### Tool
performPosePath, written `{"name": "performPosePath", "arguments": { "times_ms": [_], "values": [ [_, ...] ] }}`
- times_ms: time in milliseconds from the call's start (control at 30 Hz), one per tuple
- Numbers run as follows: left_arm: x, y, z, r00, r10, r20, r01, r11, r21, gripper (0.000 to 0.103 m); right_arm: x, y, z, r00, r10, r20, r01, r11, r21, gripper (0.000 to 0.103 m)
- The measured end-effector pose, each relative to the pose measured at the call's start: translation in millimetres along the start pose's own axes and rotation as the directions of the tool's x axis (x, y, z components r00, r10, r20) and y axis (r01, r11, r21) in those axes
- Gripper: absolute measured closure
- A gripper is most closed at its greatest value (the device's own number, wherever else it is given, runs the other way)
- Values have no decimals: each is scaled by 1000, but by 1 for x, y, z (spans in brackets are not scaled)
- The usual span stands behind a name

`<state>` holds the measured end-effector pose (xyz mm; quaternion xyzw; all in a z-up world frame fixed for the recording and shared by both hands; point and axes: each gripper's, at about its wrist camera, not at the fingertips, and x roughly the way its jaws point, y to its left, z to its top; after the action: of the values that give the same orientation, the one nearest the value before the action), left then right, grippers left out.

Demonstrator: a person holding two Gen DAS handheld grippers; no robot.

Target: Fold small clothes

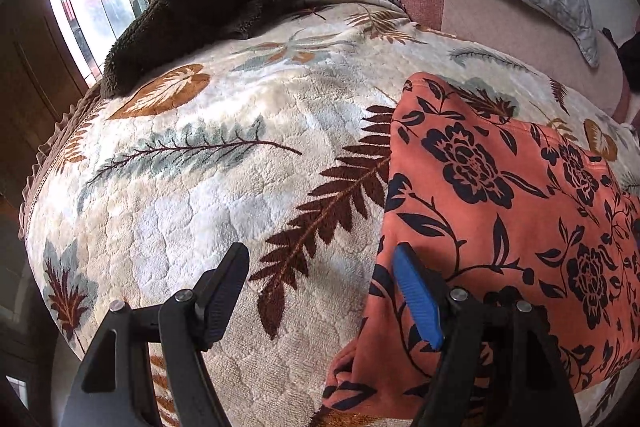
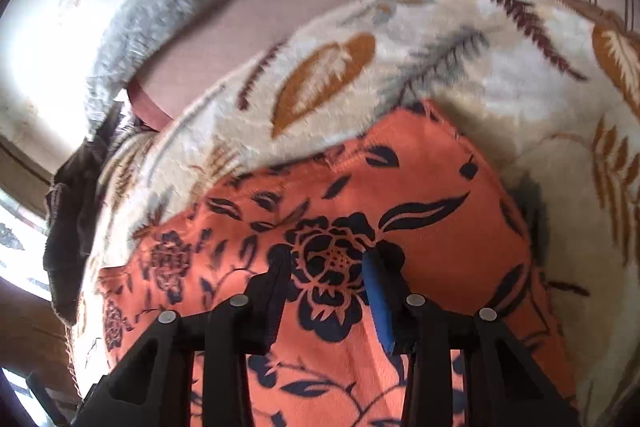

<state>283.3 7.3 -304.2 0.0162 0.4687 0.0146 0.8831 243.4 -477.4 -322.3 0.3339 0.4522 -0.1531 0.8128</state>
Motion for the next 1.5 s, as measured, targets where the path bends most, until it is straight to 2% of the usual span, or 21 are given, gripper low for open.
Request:
{"name": "performPosePath", "arguments": {
  "times_ms": [33,133,233,333,367,433,467,533,600,667,800,867,933,1067,1133,1200,1300,1400,1500],
  "values": [
    [2,3,2,1000,1,-5,-1,1000,-14,28,10,-2,2,1000,-7,-2,7,1000,1,65],
    [2,14,4,1000,19,-8,-20,998,-56,28,0,13,2,998,-42,53,45,997,-64,64],
    [-2,15,5,999,32,16,-31,998,-51,28,-12,48,-11,993,88,75,-75,984,-163,64],
    [0,12,3,1000,20,-1,-20,999,-34,28,6,97,-28,991,134,13,-127,960,-250,64],
    [5,10,1,1000,20,-24,-21,1000,-19,28,18,107,-33,993,122,-10,-120,956,-268,64],
    [18,6,-4,995,32,-90,-30,999,25,28,46,120,-42,998,46,-41,-56,953,-297,62],
    [21,5,-7,994,33,-104,-30,999,34,28,51,124,-47,1000,12,-22,-18,950,-313,62],
    [15,10,-5,997,25,-79,-23,1000,18,28,48,138,-49,1000,2,10,1,939,-344,62],
    [7,17,-2,999,37,-40,-37,999,0,28,38,154,-52,995,99,2,-91,927,-365,62],
    [4,21,-1,999,32,-31,-33,999,-22,28,34,177,-60,990,140,-3,-128,895,-427,62],
    [5,14,-4,999,19,-38,-18,1000,19,28,60,220,-78,968,208,-137,-248,857,-452,62],
    [11,7,-7,998,30,-58,-26,998,62,28,77,235,-85,965,199,-174,-258,851,-457,62],
    [15,4,-8,997,37,-74,-31,996,82,28,86,242,-87,973,171,-155,-225,855,-467,61],
    [7,6,-2,999,18,-31,-17,999,46,28,71,228,-75,959,228,-169,-277,880,-386,61],
    [0,0,-1,1000,4,-4,-4,998,58,28,51,209,-69,948,278,-153,-314,890,-330,61],
    [-3,-10,-2,1000,12,15,-14,996,93,28,30,185,-66,948,290,-128,-316,902,-295,61],
    [-1,-22,-5,998,57,17,-58,990,127,28,-2,142,-67,967,239,-90,-255,928,-272,61],
    [-1,-24,-6,996,81,23,-83,989,122,28,-25,90,-70,984,170,-53,-177,961,-212,61],
    [-9,-23,-4,992,96,81,-105,988,112,28,-33,38,-74,995,81,-58,-87,989,-123,61]
  ]
}}
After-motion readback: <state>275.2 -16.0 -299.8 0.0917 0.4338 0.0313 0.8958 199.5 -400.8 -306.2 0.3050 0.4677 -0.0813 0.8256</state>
